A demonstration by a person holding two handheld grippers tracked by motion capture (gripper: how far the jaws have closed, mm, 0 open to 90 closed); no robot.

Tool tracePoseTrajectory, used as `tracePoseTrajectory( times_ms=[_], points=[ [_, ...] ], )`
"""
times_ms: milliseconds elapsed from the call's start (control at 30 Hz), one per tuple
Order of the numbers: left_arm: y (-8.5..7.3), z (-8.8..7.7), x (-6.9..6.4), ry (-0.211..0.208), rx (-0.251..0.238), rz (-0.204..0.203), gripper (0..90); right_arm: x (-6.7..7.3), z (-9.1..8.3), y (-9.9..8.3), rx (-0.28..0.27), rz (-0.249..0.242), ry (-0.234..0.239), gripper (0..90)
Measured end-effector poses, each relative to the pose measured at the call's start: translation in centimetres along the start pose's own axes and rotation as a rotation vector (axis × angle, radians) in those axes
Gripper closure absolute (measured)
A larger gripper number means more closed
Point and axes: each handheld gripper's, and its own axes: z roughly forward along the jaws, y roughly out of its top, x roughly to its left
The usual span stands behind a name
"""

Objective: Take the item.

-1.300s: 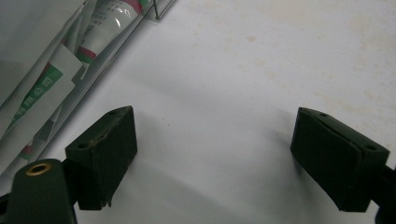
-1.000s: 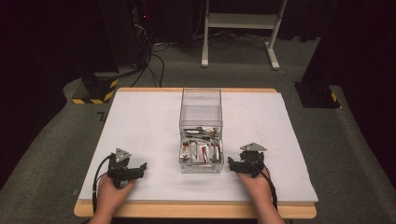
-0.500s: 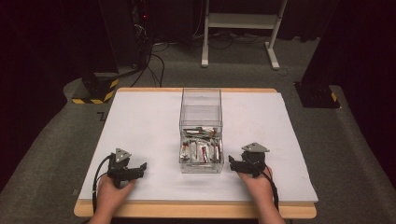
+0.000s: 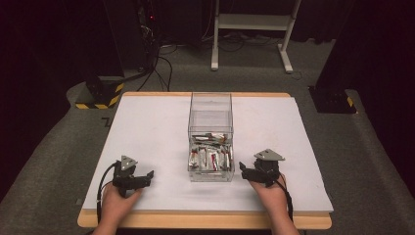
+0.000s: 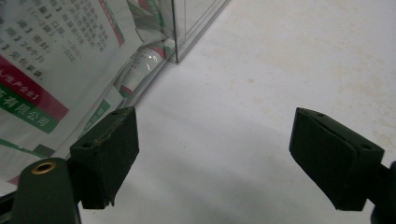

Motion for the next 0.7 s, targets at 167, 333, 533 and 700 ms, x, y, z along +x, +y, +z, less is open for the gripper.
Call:
tracePoseTrajectory(
  times_ms=[167, 333, 533, 700],
  points=[
    [0.0, 0.0, 0.0, 0.0, 0.0, 0.0, 13.3, 0.2, -0.2, 0.1, 0.002, -0.009, -0.007, 16.1],
    [0.0, 0.0, 0.0, -0.001, 0.002, 0.001, 13.3, 0.2, -0.4, 0.2, -0.007, -0.011, -0.004, 16.0],
    [0.0, 0.0, 0.0, -0.002, 0.0, -0.002, 13.3, 0.3, -0.9, 0.4, -0.031, -0.01, -0.001, 16.3],
    [0.0, 0.0, 0.0, -0.003, 0.002, -0.002, 13.3, 0.5, -1.4, 0.7, -0.054, -0.011, -0.002, 16.4]
  ],
)
